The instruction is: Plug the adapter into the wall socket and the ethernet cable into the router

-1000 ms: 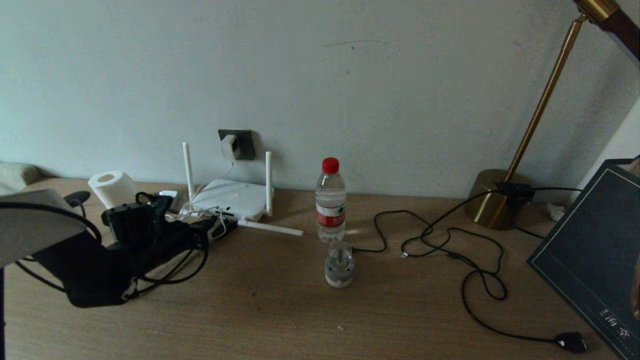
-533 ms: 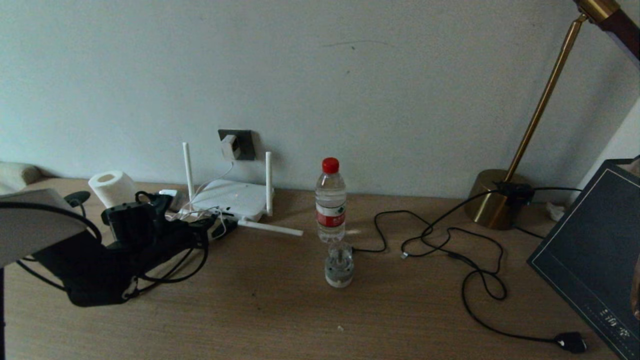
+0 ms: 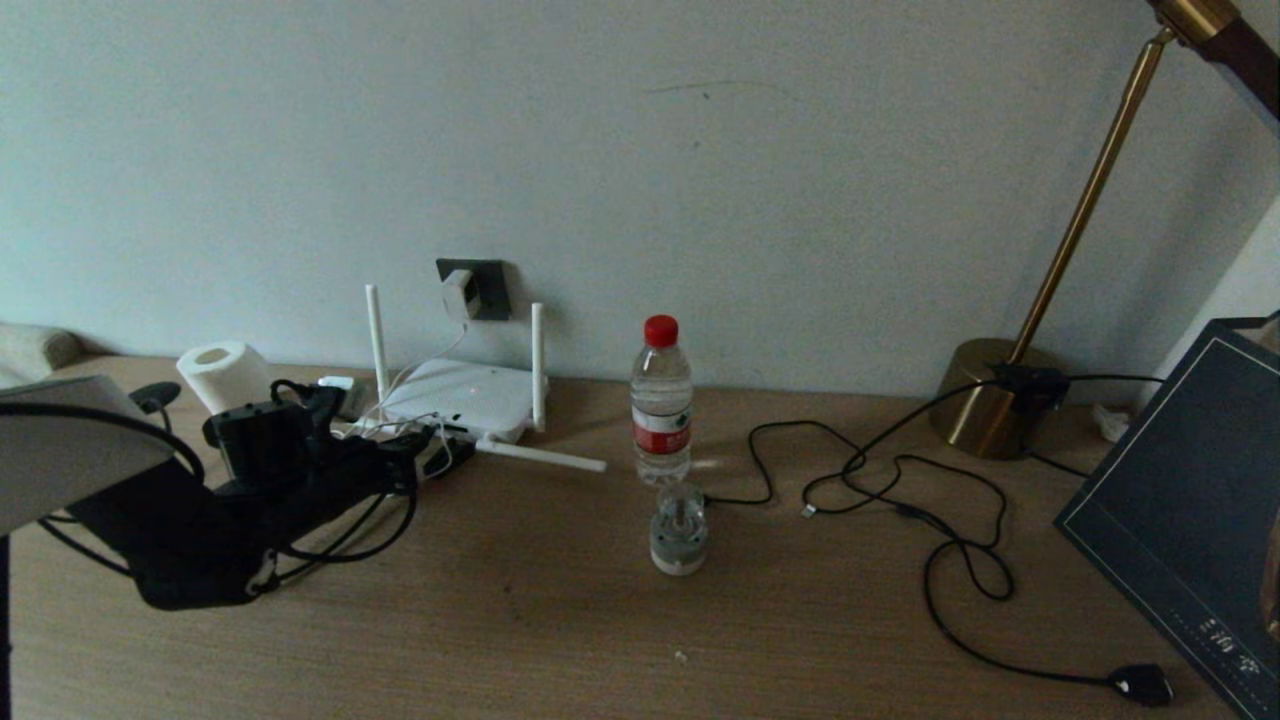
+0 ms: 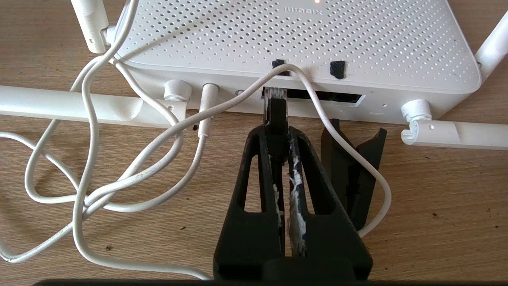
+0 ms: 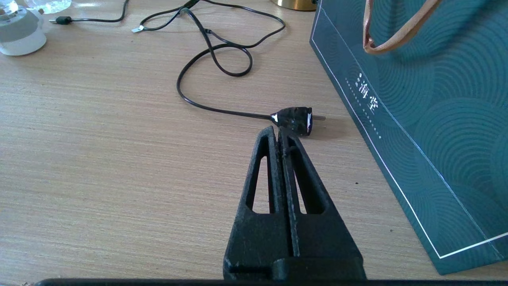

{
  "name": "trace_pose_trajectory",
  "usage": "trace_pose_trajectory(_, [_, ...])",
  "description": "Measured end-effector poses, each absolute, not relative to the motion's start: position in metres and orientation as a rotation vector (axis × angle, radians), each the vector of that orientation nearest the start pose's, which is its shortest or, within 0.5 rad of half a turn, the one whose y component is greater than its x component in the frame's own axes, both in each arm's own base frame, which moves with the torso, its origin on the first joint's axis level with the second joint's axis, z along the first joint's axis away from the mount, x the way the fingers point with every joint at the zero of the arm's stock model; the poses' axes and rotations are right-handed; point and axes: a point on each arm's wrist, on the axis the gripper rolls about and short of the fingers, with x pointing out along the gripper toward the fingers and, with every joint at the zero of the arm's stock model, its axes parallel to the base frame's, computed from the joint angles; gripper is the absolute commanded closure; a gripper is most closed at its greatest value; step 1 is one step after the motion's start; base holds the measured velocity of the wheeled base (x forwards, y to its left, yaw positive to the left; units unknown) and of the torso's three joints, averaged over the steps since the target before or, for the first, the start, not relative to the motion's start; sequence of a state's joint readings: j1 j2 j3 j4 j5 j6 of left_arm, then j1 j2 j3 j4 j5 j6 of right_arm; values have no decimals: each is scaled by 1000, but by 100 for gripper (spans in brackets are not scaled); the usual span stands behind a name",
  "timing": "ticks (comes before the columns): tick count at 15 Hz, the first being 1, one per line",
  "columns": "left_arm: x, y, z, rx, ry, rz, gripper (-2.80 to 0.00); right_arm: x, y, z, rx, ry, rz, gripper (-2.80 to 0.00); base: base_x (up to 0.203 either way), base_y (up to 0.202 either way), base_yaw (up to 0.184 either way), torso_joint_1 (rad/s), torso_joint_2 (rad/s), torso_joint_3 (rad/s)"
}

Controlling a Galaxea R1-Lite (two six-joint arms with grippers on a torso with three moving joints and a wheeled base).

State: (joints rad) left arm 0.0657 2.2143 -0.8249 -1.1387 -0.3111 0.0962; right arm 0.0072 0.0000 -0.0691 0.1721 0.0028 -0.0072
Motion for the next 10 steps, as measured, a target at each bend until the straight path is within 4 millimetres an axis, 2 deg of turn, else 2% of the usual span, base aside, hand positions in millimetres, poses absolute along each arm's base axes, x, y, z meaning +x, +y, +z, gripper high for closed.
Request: trace_pose_trajectory(10, [387,19,55,49,232,-256,0,-29,0,77,-7,103,10,0,0,0,0,0,0,0])
